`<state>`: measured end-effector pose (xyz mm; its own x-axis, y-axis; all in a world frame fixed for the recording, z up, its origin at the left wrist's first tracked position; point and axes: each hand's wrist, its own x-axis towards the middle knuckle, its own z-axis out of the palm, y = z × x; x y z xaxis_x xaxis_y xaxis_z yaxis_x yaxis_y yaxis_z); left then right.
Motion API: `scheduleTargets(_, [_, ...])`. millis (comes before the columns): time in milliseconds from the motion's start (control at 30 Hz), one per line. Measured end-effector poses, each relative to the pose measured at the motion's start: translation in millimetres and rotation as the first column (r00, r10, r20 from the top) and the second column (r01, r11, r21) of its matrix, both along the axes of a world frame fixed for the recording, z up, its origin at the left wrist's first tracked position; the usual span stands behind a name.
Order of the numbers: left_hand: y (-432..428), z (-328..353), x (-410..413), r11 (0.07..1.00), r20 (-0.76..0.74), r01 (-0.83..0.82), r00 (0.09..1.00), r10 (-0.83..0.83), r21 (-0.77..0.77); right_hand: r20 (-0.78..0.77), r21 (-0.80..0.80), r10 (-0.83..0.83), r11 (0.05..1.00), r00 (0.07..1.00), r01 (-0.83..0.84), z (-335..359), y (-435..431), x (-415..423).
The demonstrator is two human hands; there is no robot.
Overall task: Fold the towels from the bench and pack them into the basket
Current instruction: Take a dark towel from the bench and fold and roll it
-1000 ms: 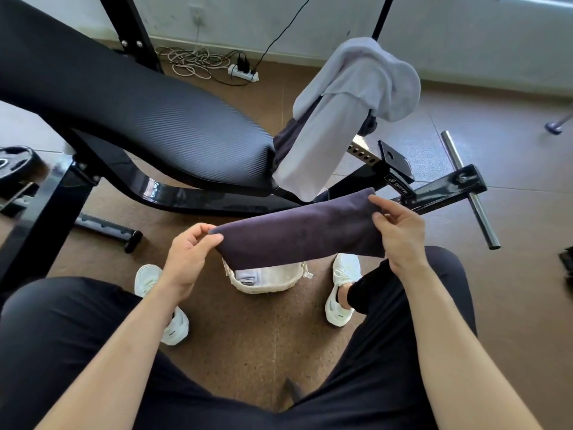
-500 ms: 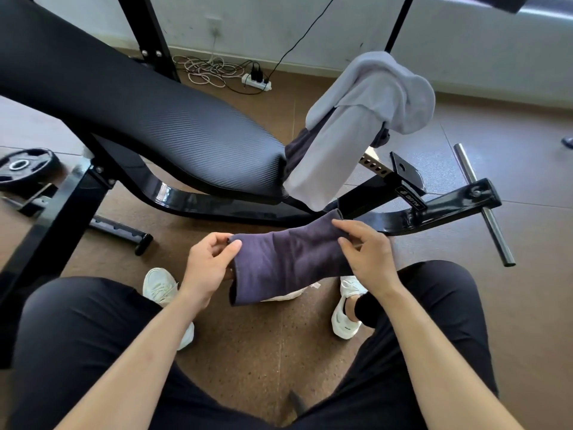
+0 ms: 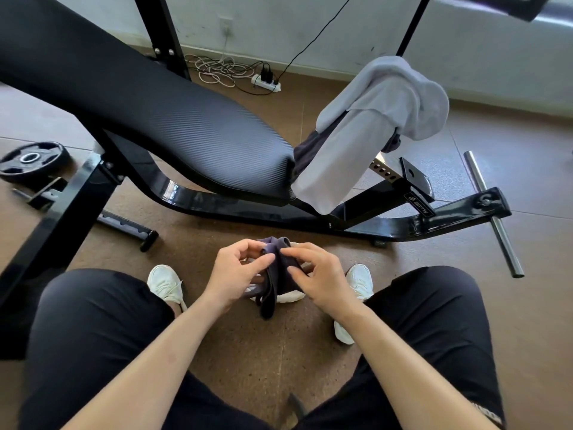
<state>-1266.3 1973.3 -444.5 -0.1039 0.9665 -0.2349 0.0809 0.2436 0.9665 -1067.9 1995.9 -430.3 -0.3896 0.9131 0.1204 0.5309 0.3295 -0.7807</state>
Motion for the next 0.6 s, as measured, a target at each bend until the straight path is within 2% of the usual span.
scheduleTargets(267, [-2.4, 6.9, 6.6, 0.999, 0.029, 0.017, 0.999, -0.018, 0.044, -0.024, -0.025, -0.051, 0.998, 0.998, 0.051, 2.7, -6.2, -9.6])
scheduleTargets(367, [-2.9, 6.6, 6.2, 0.994, 0.058, 0.093, 0.994, -0.096, 0.064, 0.000, -0.046, -0.127, 0.991, 0.992, 0.127, 2.7, -6.0, -12.0])
scheduleTargets(467, [-2.6, 12.6, 6.3, 0.983, 0.097, 0.168, 0.980, -0.174, 0.069, -0.090, -0.090, -0.216, 0.974, 0.972, 0.208, 2.1, -0.7, -9.9])
scheduleTargets(533, [-1.2, 13.7, 2.6, 0.988, 0.057, 0.120, 0.990, -0.126, 0.102, -0.125, -0.149, -0.203, 0.972, 0.971, 0.183, 4.8, 3.3, -4.3])
scheduleTargets(600, [1.9, 10.0, -6.4, 0.988, -0.064, 0.027, 0.998, -0.017, 0.155, -0.113, -0.217, -0.156, 0.968, 0.981, 0.129, 8.5, 7.8, 3.1])
